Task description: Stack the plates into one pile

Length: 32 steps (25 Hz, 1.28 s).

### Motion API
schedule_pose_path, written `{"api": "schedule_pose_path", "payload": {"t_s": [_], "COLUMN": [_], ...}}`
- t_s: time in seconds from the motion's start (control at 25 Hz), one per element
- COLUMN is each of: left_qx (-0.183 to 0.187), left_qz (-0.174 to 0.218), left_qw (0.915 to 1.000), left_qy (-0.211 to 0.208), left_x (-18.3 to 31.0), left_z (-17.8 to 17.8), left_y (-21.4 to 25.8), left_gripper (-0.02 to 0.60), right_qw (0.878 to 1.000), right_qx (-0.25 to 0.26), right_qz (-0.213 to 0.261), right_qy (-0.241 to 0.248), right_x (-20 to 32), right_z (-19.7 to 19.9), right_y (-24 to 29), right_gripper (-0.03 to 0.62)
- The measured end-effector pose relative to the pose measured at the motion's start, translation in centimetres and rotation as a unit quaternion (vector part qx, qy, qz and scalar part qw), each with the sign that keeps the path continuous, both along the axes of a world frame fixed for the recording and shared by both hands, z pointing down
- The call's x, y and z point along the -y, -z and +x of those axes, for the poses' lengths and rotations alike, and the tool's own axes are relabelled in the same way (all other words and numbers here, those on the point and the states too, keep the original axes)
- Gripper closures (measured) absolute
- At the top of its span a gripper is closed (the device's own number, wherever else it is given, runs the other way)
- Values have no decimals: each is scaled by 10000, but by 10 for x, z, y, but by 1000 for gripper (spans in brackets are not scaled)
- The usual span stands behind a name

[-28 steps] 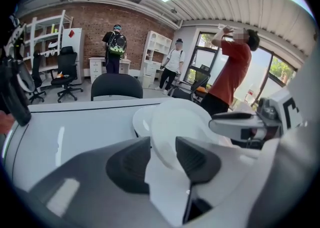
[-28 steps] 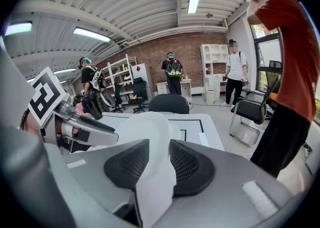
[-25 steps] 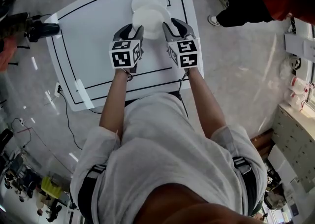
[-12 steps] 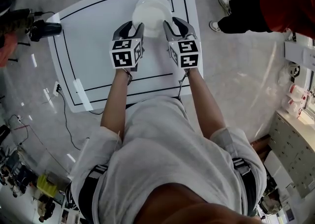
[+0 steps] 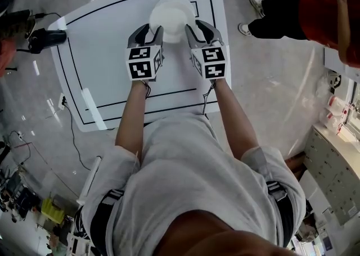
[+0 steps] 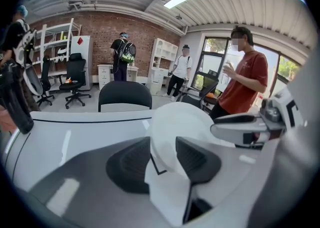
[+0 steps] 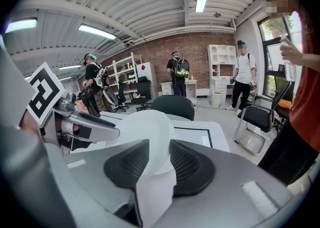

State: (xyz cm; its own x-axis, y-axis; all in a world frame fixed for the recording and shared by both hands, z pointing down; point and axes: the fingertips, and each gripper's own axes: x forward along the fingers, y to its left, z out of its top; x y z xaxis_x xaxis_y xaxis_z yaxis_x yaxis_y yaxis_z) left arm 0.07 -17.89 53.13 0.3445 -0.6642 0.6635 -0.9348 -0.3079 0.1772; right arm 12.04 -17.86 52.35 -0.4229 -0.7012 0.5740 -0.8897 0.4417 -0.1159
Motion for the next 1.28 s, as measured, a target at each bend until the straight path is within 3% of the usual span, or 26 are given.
{"api": "schedule_pose_path", "payload": {"t_s": [1.28], "left_qx": [234], "left_qz": [-256], "left_qw": [9994], "left_qy": [8], "left_x": [35], "left_z": [8], "left_y": [-51], "left_gripper": [416], "right_qw": [9997], "right_qx": [37], "right_qz": [-224], "right_qy": [68], "right_x": [37], "right_z": [6], "right_y": [-47], "right_gripper": [444]}}
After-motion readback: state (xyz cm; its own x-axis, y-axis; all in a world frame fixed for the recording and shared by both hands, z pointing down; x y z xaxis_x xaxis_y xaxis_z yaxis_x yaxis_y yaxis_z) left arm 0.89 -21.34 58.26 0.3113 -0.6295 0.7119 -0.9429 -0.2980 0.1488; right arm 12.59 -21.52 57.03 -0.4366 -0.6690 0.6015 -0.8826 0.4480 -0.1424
